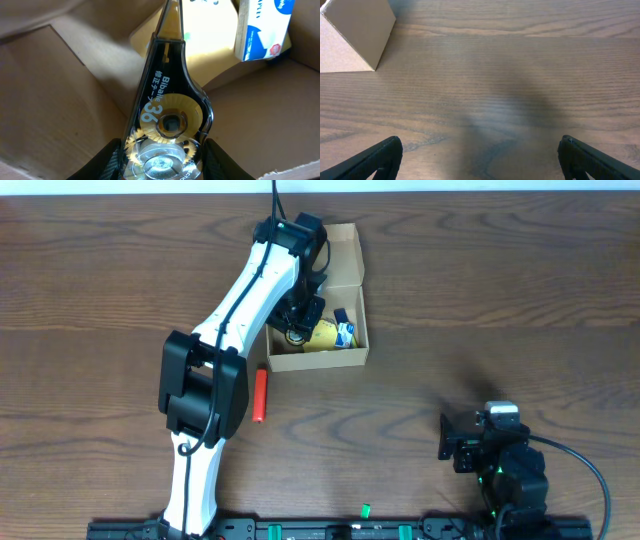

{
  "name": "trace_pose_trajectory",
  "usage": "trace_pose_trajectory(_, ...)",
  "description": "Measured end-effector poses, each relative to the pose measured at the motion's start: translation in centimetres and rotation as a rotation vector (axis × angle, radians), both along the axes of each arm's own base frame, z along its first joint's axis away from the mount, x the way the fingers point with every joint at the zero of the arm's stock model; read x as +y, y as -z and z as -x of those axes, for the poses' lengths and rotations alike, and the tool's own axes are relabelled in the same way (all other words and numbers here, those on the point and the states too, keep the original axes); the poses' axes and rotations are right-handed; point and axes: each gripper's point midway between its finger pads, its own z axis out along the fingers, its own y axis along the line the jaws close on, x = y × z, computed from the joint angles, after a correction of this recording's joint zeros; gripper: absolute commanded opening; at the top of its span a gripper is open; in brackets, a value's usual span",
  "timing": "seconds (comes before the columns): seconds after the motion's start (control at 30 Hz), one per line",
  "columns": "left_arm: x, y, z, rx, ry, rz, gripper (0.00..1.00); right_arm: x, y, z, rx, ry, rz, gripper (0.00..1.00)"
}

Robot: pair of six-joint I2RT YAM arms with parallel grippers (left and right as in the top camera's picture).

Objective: Pack container
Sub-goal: 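Carry the roller with the left gripper into the box and release, then move the left gripper down to the red stapler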

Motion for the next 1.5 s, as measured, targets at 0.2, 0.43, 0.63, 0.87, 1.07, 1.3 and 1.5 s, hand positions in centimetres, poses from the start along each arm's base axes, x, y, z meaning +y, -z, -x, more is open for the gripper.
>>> trace_pose_trajectory(0.2, 0.0, 0.4, 0.0, -0.001, -0.02, -0.002, 0.44, 0.0, 0.0, 0.0, 0.0, 0.0, 0.0, 0.99)
trace_pose_trajectory(0.43, 0.0, 0.4, 0.0, 0.0, -0.032, -0.003, 0.63, 0.0, 0.0, 0.0, 0.0, 0.0, 0.0, 0.99)
trace_pose_trajectory(0.63, 0.0, 0.4, 0.0, 0.002, -0.035, -0.004, 0.66, 0.0, 0.0, 0.0, 0.0, 0.0, 0.0, 0.99)
trace_pose_trajectory(0.87, -0.5, 0.0, -1.1, -0.053, -0.065, 0.017, 0.74, 0.0, 0.0, 0.0, 0.0, 0.0, 0.0, 0.99)
trace_pose_trajectory(1.07, -0.4, -7.6, -2.7, -0.287, -0.114, 0.087, 0.82, 0.0, 0.0, 0.0, 0.0, 0.0, 0.0, 0.99)
trace_pose_trajectory(1.3, 1.1, -13.3, -2.2, -0.439, -0.151, 0.095, 0.88, 0.0, 0.0, 0.0, 0.0, 0.0, 0.0, 0.99)
trace_pose_trajectory(1.5, 1.7, -14.2, -2.2, -0.469, -0.193, 0.079, 0.89, 0.0, 0.0, 0.0, 0.0, 0.0, 0.0, 0.99)
